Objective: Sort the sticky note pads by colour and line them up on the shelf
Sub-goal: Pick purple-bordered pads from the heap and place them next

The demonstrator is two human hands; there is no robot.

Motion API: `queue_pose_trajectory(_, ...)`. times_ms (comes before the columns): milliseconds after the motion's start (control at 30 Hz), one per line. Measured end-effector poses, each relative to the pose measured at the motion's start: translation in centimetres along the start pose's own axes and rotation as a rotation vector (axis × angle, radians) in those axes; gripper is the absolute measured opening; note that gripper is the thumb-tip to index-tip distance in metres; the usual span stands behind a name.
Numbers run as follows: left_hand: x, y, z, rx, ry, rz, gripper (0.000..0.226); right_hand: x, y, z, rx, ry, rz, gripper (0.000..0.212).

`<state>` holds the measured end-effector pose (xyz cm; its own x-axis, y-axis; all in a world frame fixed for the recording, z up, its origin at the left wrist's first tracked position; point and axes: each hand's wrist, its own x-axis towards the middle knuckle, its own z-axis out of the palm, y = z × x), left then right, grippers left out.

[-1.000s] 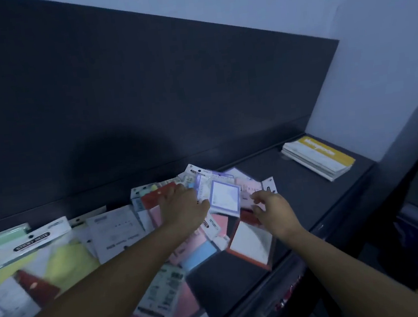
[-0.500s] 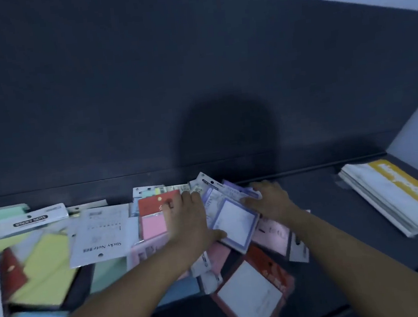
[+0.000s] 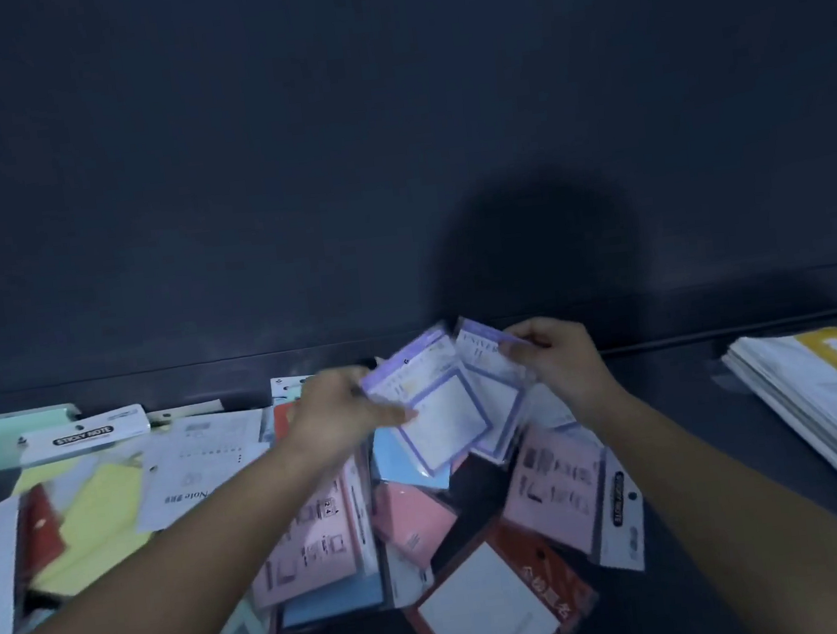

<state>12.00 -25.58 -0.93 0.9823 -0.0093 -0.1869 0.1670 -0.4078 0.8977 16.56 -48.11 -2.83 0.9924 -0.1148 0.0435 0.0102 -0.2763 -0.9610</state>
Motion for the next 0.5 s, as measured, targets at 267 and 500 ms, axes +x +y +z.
queue_pose_trajectory(267, -1.3, 1.5, -5.2, -0.607, 0.198, 0.029, 0.025, -1.7, -6.0, 0.9, 0.618, 0.223, 0.055, 0.007)
queue_pose_trajectory(500, -4.5, -4.9, -12.8, -0.638, 0.404, -0.184, 0.036, -5.2, -9.3, 10.6, 0.555, -0.044, 0.334, 0.019)
